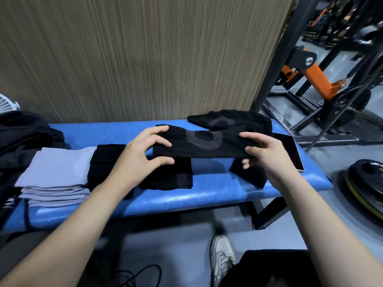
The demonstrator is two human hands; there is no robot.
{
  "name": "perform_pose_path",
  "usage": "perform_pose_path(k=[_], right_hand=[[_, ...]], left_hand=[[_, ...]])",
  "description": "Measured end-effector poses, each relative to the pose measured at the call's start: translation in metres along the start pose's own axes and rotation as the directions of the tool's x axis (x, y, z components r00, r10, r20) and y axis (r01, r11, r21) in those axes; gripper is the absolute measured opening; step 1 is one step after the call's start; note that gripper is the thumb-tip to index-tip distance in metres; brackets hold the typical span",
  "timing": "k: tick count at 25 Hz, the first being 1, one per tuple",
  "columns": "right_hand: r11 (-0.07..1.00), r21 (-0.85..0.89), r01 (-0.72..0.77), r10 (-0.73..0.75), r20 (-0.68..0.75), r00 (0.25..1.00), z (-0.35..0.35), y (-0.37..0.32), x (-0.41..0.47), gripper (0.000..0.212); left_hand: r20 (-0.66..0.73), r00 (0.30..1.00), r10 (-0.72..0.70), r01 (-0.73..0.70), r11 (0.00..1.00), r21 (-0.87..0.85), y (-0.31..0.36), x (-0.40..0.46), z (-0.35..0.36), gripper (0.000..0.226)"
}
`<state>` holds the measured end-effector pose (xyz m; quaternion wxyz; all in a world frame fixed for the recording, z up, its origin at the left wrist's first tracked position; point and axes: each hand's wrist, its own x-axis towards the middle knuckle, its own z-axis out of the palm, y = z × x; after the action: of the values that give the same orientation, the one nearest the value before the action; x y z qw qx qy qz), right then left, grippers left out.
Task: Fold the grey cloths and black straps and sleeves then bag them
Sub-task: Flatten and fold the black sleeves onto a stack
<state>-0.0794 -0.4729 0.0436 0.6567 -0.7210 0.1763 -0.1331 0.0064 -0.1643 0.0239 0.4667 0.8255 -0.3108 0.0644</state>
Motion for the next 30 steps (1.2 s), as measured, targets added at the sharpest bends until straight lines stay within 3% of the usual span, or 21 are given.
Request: perform_pose_path(k=[4, 10, 16, 25, 28, 30], right_hand=[[0.988, -0.151, -0.017, 0.031, 0.091, 0.995, 0.003, 0.003, -0.003, 0.046], [0.956, -0.292, 0.03, 0.006, 0.12, 0.993, 0.007, 0.008, 0.001, 0.045], [0.882, -0.47, 0.043, 0.036, 0.157, 0.987, 0.012, 0.022, 0.009, 0.045], [0.867, -0.497, 0.042, 0.045, 0.16, 0.986, 0.018, 0.026, 0.01, 0.031], [0.889, -0.453, 0.063, 0.002, 0.14, 0.99, 0.022, 0.023, 0.01, 0.025], [0.913, -0.401, 0.078, -0.031, 0.123, 0.992, 0.025, 0.019, 0.009, 0.024]], left_hand=[[0.096, 0.995, -0.038, 0.027, 0.994, 0.106, -0.008, -0.01, -0.007, 0.028], [0.011, 0.999, -0.042, 0.038, 0.968, 0.248, -0.014, -0.018, -0.005, 0.029], [0.156, 0.98, -0.121, 0.041, 0.898, 0.439, -0.015, -0.02, 0.003, 0.032], [0.129, 0.986, -0.104, -0.002, 0.769, 0.639, -0.018, -0.021, 0.013, 0.026], [0.127, 0.988, -0.09, -0.032, 0.68, 0.732, -0.018, -0.026, 0.016, 0.018], [0.138, 0.988, -0.061, -0.061, 0.674, 0.737, -0.014, -0.028, 0.017, 0.021]])
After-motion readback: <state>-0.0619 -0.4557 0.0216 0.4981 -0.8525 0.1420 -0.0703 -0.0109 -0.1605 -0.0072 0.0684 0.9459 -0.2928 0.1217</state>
